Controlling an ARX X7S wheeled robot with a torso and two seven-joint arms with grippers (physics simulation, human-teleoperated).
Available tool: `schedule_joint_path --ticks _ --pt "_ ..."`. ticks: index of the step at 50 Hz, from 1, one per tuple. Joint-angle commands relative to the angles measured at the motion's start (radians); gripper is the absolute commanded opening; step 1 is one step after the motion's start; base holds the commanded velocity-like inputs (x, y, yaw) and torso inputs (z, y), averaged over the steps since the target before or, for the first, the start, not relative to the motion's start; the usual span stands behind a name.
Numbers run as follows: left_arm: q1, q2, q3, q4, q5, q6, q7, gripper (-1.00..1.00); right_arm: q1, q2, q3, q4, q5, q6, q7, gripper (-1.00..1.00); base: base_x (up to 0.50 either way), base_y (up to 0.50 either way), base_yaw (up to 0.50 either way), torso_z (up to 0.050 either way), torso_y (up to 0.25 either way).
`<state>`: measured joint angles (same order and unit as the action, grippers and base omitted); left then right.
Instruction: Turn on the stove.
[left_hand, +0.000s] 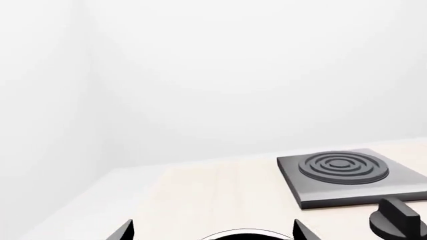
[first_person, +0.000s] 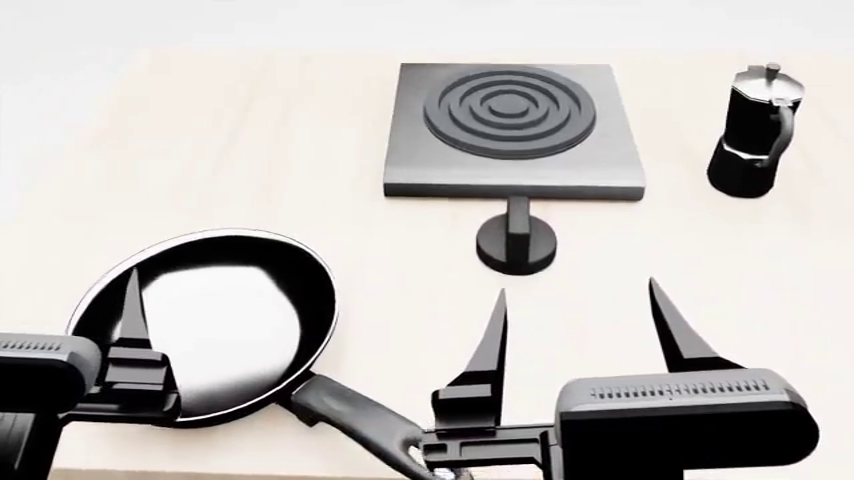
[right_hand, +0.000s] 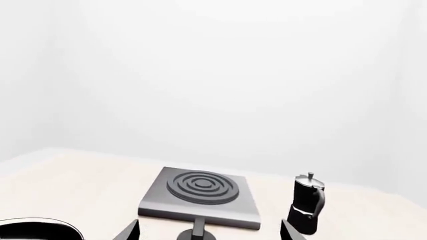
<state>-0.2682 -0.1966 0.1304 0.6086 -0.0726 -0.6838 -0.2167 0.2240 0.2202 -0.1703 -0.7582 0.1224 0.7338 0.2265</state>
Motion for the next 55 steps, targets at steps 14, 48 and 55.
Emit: schedule_joint_path --ticks 14,48,55 --pt "-0.003 -0.010 0.008 -0.020 -0.009 0.012 -0.014 1.00 0.006 0.006 -0.007 0.015 0.019 0.004 0.009 1.00 0.24 0.00 0.00 0.000 0.000" --pt "-0.005 -0.021 0.022 -0.019 -0.019 0.016 -0.033 1.00 0.007 0.019 -0.012 0.021 0.036 -0.002 0.026 1.00 0.24 0.00 0.00 0.000 0.000" --pt "-0.005 -0.025 0.022 -0.017 -0.023 0.013 -0.036 1.00 0.008 0.021 -0.011 0.018 0.041 0.001 0.031 1.00 0.24 0.00 0.00 0.000 0.000"
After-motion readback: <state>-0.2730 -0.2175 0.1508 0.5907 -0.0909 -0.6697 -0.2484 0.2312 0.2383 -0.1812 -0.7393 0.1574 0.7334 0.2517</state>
